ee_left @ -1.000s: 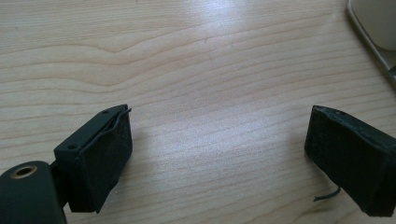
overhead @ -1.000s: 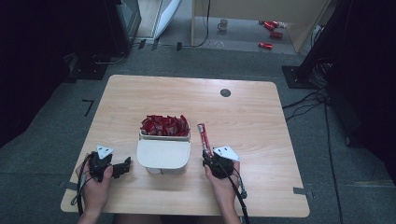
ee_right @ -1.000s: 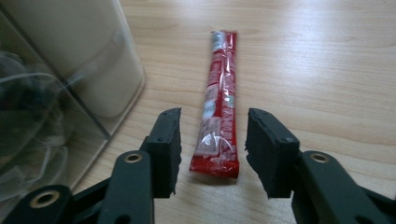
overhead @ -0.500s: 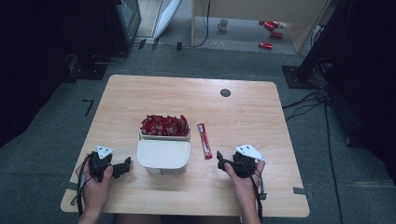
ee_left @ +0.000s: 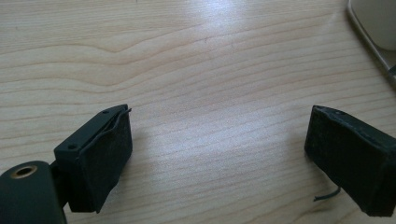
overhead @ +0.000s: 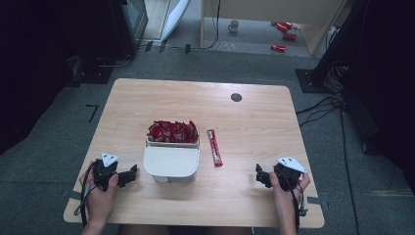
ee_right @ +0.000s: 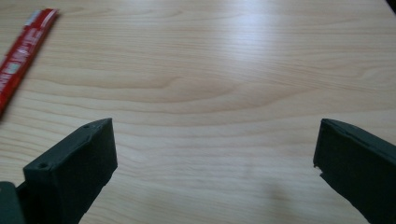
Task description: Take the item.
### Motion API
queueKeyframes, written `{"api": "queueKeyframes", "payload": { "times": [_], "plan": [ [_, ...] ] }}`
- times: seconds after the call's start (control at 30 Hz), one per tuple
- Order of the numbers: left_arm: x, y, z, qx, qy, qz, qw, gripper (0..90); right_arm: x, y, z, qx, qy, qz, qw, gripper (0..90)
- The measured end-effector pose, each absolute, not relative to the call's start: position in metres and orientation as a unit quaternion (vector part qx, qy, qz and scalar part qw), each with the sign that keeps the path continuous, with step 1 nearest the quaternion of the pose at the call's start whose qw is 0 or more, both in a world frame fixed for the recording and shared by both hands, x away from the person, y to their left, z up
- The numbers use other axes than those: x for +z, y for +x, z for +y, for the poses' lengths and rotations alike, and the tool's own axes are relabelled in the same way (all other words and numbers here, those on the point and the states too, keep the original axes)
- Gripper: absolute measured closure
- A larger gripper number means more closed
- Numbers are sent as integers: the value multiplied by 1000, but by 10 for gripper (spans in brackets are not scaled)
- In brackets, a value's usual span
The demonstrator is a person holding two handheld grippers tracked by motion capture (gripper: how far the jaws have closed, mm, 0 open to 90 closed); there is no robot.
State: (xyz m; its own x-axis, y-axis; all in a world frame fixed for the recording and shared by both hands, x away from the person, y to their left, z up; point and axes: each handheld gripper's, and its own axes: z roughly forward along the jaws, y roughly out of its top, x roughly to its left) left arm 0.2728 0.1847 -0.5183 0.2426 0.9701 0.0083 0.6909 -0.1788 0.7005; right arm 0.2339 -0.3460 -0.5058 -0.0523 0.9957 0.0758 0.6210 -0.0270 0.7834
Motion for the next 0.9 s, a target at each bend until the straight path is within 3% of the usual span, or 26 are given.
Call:
{"api": "queueKeyframes", "payload": {
  "times": [0.5,0.9],
  "plan": [
    [-518,273,185,236,731,568,296,81,-519,216,-399,306,660,633,264,0],
    [-518,273,185,236,731,568,296,81,-526,209,-414,279,661,646,262,0]
  ]
}}
